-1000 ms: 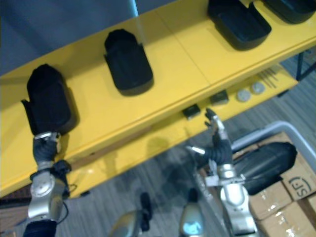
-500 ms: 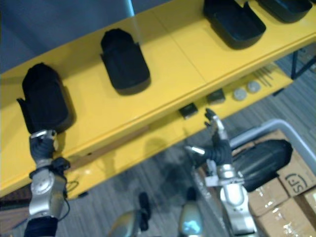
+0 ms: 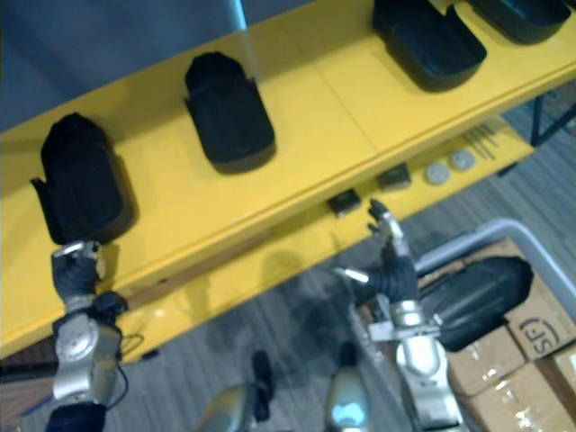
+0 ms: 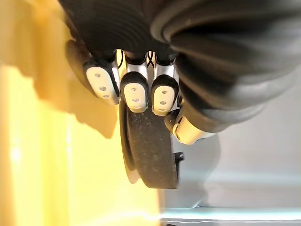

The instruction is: Walk over and take plastic housings, then place them on the shelf

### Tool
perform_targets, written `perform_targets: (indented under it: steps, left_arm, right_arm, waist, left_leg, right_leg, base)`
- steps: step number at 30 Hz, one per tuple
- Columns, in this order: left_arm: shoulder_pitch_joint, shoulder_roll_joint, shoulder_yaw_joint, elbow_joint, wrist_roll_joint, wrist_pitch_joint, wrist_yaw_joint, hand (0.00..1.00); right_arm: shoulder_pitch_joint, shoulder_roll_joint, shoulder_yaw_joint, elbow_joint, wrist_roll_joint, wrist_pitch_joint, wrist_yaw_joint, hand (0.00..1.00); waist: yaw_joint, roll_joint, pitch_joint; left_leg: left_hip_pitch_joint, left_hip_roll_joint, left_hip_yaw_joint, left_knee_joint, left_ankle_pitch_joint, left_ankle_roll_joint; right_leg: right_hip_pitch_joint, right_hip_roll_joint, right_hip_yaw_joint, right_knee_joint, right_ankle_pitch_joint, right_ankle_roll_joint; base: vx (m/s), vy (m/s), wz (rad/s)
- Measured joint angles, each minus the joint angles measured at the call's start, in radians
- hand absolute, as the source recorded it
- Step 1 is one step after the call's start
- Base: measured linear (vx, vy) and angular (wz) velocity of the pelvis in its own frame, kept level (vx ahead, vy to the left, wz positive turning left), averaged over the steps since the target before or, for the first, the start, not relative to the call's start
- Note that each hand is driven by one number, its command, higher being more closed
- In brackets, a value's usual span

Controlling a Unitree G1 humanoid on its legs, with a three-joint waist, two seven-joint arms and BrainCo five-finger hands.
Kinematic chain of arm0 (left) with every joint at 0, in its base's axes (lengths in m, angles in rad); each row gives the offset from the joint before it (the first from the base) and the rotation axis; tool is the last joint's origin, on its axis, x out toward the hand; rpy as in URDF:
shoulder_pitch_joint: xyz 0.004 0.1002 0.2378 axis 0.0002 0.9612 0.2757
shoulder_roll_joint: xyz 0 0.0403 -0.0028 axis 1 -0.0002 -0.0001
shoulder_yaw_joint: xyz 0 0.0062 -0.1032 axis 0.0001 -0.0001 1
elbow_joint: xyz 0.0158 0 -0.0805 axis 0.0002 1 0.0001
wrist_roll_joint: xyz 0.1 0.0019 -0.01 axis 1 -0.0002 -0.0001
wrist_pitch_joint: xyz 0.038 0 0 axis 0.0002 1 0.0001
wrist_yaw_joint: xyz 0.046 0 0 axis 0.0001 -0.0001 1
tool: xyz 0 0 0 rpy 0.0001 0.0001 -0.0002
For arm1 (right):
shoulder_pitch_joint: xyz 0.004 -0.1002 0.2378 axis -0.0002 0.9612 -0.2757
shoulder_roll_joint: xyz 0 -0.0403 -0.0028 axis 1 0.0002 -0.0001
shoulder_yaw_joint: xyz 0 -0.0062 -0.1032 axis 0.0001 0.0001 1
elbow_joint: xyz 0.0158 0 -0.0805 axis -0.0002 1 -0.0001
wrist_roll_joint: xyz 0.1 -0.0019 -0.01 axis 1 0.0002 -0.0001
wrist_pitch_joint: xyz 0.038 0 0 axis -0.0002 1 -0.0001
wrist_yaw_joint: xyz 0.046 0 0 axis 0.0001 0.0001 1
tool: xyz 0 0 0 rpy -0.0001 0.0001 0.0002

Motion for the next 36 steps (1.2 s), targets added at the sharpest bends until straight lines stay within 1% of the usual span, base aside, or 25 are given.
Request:
perform_targets:
  steps: [2,4,5,6,7,8,9,10,11,12,13,14,16,18,20,21,23,25,27,28,29,33,34,35,36]
  left_arm:
    - [0.066,-0.032,0.002,-0.074,0.0,-0.001,-0.009,1.0]
    - [0.105,-0.054,0.003,-0.123,0.0,-0.005,-0.023,1.0]
    - [0.139,-0.078,0.003,-0.172,0.0,-0.009,-0.029,0.0]
    - [0.152,-0.087,0.004,-0.19,0.0,-0.014,-0.031,0.0]
    - [0.181,-0.107,0.01,-0.224,0.0,-0.034,-0.031,0.0]
    - [0.203,-0.12,0.011,-0.252,0.001,-0.074,-0.031,0.0]
    - [0.212,-0.127,0.013,-0.27,0.006,-0.094,-0.03,0.0]
    - [0.221,-0.145,0.023,-0.311,0.021,-0.136,-0.028,0.0]
    - [0.229,-0.157,0.039,-0.339,0.069,-0.182,-0.012,0.0]
    - [0.231,-0.158,0.046,-0.352,0.093,-0.205,0.001,0.0]
    - [0.227,-0.158,0.05,-0.376,0.13,-0.252,0.024,0.0]
    - [0.223,-0.158,0.049,-0.389,0.145,-0.275,0.033,0.0]
    - [0.188,-0.158,0.046,-0.423,0.216,-0.358,0.072,0.0]
    - [0.16,-0.158,0.042,-0.433,0.251,-0.392,0.1,0.0]
    - [0.137,-0.158,0.036,-0.434,0.284,-0.399,0.131,0.0]
    - [0.126,-0.158,0.03,-0.434,0.309,-0.397,0.159,0.0]
    - [0.125,-0.158,0.025,-0.434,0.332,-0.395,0.175,0.0]
    - [0.117,-0.157,0.011,-0.434,0.371,-0.383,0.21,0.0]
    - [0.114,-0.157,-0.004,-0.432,0.377,-0.383,0.218,0.0]
    - [0.105,-0.155,-0.006,-0.431,0.422,-0.383,0.224,0.0]
    - [0.088,-0.148,-0.017,-0.431,0.45,-0.385,0.219,0.0]
    - [0.038,-0.125,-0.099,-0.431,0.446,-0.386,0.175,0.0]
    - [0.018,-0.12,-0.144,-0.431,0.437,-0.385,0.159,0.0]
    - [0.0,-0.107,-0.189,-0.429,0.429,-0.38,0.149,0.0]
    - [-0.01,-0.099,-0.21,-0.427,0.428,-0.374,0.142,0.0]
  right_arm:
    - [0.002,0.0,-0.003,-0.009,-0.022,-0.026,0.004,0.0]
    - [0.001,0.0,-0.008,-0.013,-0.036,-0.029,0.004,0.0]
    - [-0.002,0.0,-0.015,-0.014,-0.043,-0.032,-0.003,0.0]
    - [-0.003,0.0,-0.018,-0.014,-0.048,-0.032,-0.01,0.0]
    - [-0.005,0.0,-0.019,-0.014,-0.053,-0.032,-0.022,0.0]
    - [-0.006,0.0,-0.019,-0.014,-0.054,-0.032,-0.041,0.0]
    - [-0.006,0.0,-0.019,-0.014,-0.054,-0.032,-0.047,0.0]
    - [-0.01,0.001,-0.019,-0.014,-0.055,-0.032,-0.06,0.0]
    - [-0.014,0.004,-0.019,-0.013,-0.071,-0.032,-0.074,0.0]
    - [-0.019,0.004,-0.018,-0.013,-0.077,-0.032,-0.083,0.0]
    - [-0.028,0.004,-0.019,-0.01,-0.085,-0.032,-0.101,0.0]
    - [-0.032,0.004,-0.019,-0.008,-0.094,-0.032,-0.112,0.0]
    - [-0.042,0.005,-0.02,0.003,-0.102,-0.032,-0.161,0.0]
    - [-0.042,0.01,-0.021,0.013,-0.102,-0.032,-0.191,0.0]
    - [-0.041,0.023,-0.027,0.027,-0.101,-0.032,-0.209,0.0]
    - [-0.041,0.037,-0.041,0.027,-0.099,-0.032,-0.213,0.0]
    - [-0.038,0.049,-0.053,0.027,-0.099,-0.033,-0.215,0.0]
    - [-0.042,0.053,-0.064,0.027,-0.099,-0.037,-0.217,0.0]
    - [-0.043,0.054,-0.064,0.027,-0.09,-0.039,-0.217,0.0]
    - [-0.043,0.055,-0.064,0.028,-0.089,-0.039,-0.226,0.0]
    - [-0.044,0.055,-0.068,0.028,-0.091,-0.037,-0.243,0.0]
    - [-0.049,0.058,-0.111,0.028,-0.093,-0.023,-0.309,0.0]
    - [-0.04,0.063,-0.14,0.027,-0.092,-0.018,-0.329,0.0]
    - [-0.033,0.076,-0.176,0.023,-0.092,-0.009,-0.346,0.0]
    - [-0.024,0.084,-0.199,0.019,-0.092,-0.006,-0.351,0.0]
  waist:
    - [0.0,0.001,-0.001]
    - [0.013,0.0,-0.003]
    - [0.027,0.002,-0.005]
    - [0.032,0.001,-0.008]
    - [0.045,0.002,-0.029]
    - [0.051,0.001,-0.048]
    - [0.053,0.0,-0.054]
    - [0.056,-0.002,-0.063]
    - [0.057,-0.003,-0.077]
    - [0.058,-0.003,-0.082]
    - [0.058,-0.001,-0.092]
    - [0.058,-0.001,-0.094]
    - [0.057,-0.002,-0.102]
    - [0.055,-0.003,-0.116]
    - [0.053,-0.004,-0.13]
    - [0.052,-0.005,-0.131]
    - [0.048,-0.009,-0.14]
    - [0.05,-0.019,-0.146]
    - [0.05,-0.023,-0.149]
    - [0.048,-0.027,-0.151]
    - [0.048,-0.032,-0.154]
    - [0.045,-0.037,-0.157]
    - [0.033,-0.04,-0.159]
    - [0.012,-0.042,-0.16]
    - [-0.001,-0.043,-0.161]
  left_leg:
    - [0.0,-0.002,-0.021,0.0,0.0,0.0]
    - [0.006,-0.002,-0.03,0.0,0.0,0.0]
    - [0.017,-0.002,-0.044,-0.001,0.0,0.0]
    - [0.02,-0.002,-0.048,-0.001,0.0,0.0]
    - [0.02,-0.001,-0.054,-0.002,-0.001,0.0]
    - [0.019,-0.002,-0.067,-0.002,-0.001,-0.001]
    - [0.02,-0.002,-0.074,-0.002,-0.002,-0.001]
    - [0.023,-0.002,-0.081,-0.002,-0.003,-0.003]
    - [0.023,-0.002,-0.087,-0.002,-0.003,-0.003]
    - [0.023,-0.001,-0.089,-0.002,-0.003,-0.003]
    - [0.023,-0.001,-0.092,-0.002,-0.003,-0.003]
    - [0.026,-0.002,-0.093,-0.002,-0.003,-0.003]
    - [0.036,-0.002,-0.092,-0.004,-0.003,-0.003]
    - [0.036,-0.002,-0.087,-0.005,-0.003,-0.003]
    - [0.04,-0.002,-0.081,-0.006,-0.003,-0.003]
    - [0.052,-0.001,-0.072,-0.014,-0.002,-0.003]
    - [0.054,-0.002,-0.068,-0.018,-0.002,-0.004]
    - [0.054,0.0,-0.051,-0.02,-0.002,-0.004]
    - [0.054,-0.001,-0.045,-0.02,-0.002,-0.004]
    - [0.054,-0.001,-0.042,-0.022,-0.002,-0.004]
    - [0.055,-0.001,-0.037,-0.024,-0.002,-0.004]
    - [0.072,0.0,0.015,-0.046,-0.002,-0.003]
    - [0.072,0.002,0.04,-0.047,-0.004,-0.001]
    - [0.074,0.003,0.068,-0.047,-0.008,0.0]
    - [0.078,0.004,0.079,-0.047,-0.012,0.0]
  right_leg:
    - [0.021,-0.003,-0.022,-0.017,0.002,0.002]
    - [0.035,-0.002,-0.033,-0.023,0.002,0.002]
    - [0.061,-0.002,-0.049,-0.036,0.002,0.002]
    - [0.07,-0.002,-0.054,-0.041,0.002,0.002]
    - [0.079,0.0,-0.062,-0.052,0.005,0.003]
    - [0.087,0.0,-0.076,-0.061,0.005,0.003]
    - [0.095,0.0,-0.084,-0.066,0.005,0.003]
    - [0.111,0.001,-0.097,-0.079,0.008,0.003]
    - [0.12,0.002,-0.104,-0.092,0.012,0.003]
    - [0.121,0.003,-0.104,-0.095,0.014,0.003]
    - [0.129,0.004,-0.107,-0.106,0.02,0.003]
    - [0.135,0.005,-0.108,-0.113,0.023,0.002]
    - [0.15,0.005,-0.108,-0.126,0.03,0.004]
    - [0.151,0.005,-0.106,-0.129,0.035,0.004]
    - [0.152,0.006,-0.102,-0.137,0.04,0.005]
    - [0.156,0.006,-0.093,-0.142,0.044,0.004]
    - [0.156,0.006,-0.089,-0.146,0.047,0.004]
    - [0.151,0.008,-0.075,-0.156,0.055,0.003]
    - [0.15,0.007,-0.07,-0.159,0.058,0.004]
    - [0.148,0.007,-0.066,-0.161,0.06,0.004]
    - [0.145,0.007,-0.06,-0.163,0.063,0.005]
    - [0.128,0.01,-0.014,-0.181,0.077,0.005]
    - [0.119,0.012,0.013,-0.191,0.092,0.009]
    - [0.108,0.014,0.041,-0.199,0.102,0.01]
    - [0.104,0.016,0.06,-0.203,0.108,0.01]
  base:
    - [0.02,0.0,0.24]
    - [0.02,-0.006,0.21]
    - [0.03,-0.01,0.23]
    - [0.02,-0.01,0.24]
    - [0.02,-0.009,0.22]
    - [0.02,-0.012,0.24]
    - [0.02,-0.01,0.28]
    - [0.01,-0.006,0.24]
    - [0.0,0.0,0.16]
    - [0.0,0.002,0.09]
    - [0.0,0.0,0.0]
    - [0.0,0.0,0.0]
    - [0.0,0.0,0.0]
    - [-0.01,0.01,-0.05]
    - [-0.01,0.009,-0.12]
    - [-0.01,0.009,-0.16]
    - [-0.02,0.01,-0.11]
    - [-0.01,0.012,-0.16]
    - [-0.01,0.016,-0.13]
    - [-0.01,0.014,-0.09]
    - [-0.01,0.016,-0.1]
    - [0.0,0.025,-0.36]
    - [0.01,0.047,-0.61]
    - [0.01,0.047,-0.64]
    - [0.02,0.049,-0.83]
